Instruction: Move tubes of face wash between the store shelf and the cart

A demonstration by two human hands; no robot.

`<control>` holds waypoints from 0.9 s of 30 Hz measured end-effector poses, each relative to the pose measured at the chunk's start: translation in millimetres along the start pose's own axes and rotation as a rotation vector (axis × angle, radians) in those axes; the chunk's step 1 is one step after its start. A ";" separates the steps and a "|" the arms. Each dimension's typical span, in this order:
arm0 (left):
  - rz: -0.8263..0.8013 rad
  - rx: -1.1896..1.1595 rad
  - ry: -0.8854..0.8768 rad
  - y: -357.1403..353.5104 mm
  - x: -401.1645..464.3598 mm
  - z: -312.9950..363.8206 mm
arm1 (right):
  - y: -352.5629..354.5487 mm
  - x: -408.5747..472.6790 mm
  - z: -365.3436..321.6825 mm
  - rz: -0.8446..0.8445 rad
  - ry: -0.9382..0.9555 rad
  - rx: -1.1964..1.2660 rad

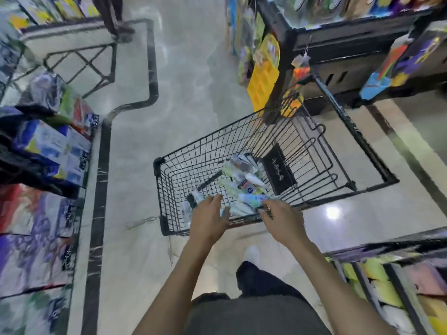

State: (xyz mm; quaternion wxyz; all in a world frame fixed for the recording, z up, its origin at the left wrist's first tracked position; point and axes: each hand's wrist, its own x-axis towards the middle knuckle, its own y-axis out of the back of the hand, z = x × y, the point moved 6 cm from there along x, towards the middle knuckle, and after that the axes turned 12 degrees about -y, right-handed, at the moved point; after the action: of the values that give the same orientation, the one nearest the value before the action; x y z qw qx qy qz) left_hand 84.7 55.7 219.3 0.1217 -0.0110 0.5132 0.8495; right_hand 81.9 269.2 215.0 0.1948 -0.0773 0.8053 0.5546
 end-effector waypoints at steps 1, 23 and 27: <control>-0.010 -0.004 0.019 -1.6 10.5 -2.2 | 3.0 17.0 -1.9 -0.020 -0.003 0.016; -0.380 -0.139 0.220 -170.9 241.7 -179.1 | -188.5 341.0 -1.7 -0.342 -0.389 0.239; -0.490 -0.057 0.191 -231.0 276.6 -205.8 | -241.1 379.1 13.0 -0.392 -0.351 0.183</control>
State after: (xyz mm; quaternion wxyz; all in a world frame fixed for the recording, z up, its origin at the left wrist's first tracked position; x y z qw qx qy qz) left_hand -155.1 32.3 -118.7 0.2744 -0.2187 0.4802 0.8039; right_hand -178.9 226.1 -148.5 0.4413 -0.1166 0.7756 0.4360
